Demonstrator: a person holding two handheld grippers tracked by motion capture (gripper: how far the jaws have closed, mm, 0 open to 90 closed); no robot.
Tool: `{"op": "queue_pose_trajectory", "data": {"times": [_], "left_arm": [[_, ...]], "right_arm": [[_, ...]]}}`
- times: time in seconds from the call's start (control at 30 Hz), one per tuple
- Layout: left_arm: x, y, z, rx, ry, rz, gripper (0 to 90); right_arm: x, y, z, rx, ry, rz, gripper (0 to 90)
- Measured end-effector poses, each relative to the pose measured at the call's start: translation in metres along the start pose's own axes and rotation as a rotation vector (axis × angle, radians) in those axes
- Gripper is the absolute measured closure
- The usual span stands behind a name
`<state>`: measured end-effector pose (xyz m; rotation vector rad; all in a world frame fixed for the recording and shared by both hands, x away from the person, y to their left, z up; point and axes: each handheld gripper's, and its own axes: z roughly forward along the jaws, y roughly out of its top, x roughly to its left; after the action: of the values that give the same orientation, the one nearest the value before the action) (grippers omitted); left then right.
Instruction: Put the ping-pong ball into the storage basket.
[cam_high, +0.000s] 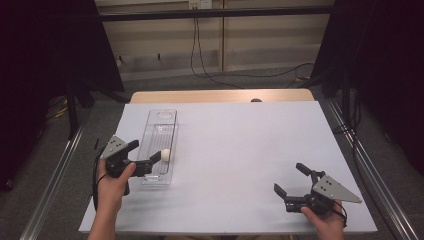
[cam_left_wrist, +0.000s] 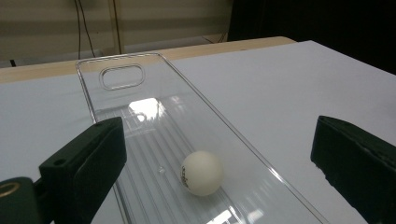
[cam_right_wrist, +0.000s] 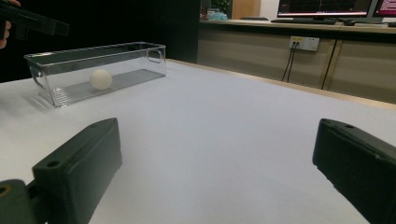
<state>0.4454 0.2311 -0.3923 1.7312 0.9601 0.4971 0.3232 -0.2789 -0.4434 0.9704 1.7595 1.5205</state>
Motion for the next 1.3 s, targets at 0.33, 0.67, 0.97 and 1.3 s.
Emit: {"op": "queue_pose_trajectory", "data": {"times": [0.33,0.67,0.97,1.3], "left_arm": [[-0.001,-0.004,-0.004,-0.011,0.005,0.012,3.6],[-0.001,-0.008,-0.008,-0.027,0.003,0.025,3.7],[-0.002,-0.014,-0.010,-0.029,0.005,0.018,3.6],[-0.005,-0.018,-0.012,-0.046,-0.002,0.016,3.7]], "right_arm": [[0.000,0.000,-0.001,-0.002,-0.002,0.005,0.8],[0.000,0.000,0.000,-0.001,-0.002,0.000,0.9],[0.001,0.000,0.001,-0.002,-0.006,0.004,0.8],[0.001,0.000,0.000,0.001,0.002,0.000,0.8]]}}
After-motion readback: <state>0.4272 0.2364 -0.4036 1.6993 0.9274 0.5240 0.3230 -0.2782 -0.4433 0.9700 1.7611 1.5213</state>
